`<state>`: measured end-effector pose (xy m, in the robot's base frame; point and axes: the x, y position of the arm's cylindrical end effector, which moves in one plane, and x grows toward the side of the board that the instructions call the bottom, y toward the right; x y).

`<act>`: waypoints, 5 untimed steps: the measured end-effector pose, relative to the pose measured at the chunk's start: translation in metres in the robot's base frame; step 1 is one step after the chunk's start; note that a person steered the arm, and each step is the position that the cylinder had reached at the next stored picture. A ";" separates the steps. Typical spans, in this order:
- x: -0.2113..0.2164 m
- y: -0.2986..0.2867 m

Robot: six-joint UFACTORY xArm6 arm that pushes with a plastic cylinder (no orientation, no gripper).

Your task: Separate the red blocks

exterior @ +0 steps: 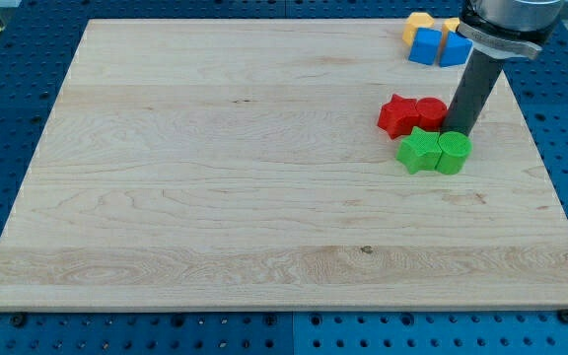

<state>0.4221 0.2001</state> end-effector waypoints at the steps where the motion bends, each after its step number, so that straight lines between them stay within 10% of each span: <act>1: 0.000 0.010; 5: 0.000 0.010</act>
<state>0.4218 0.2102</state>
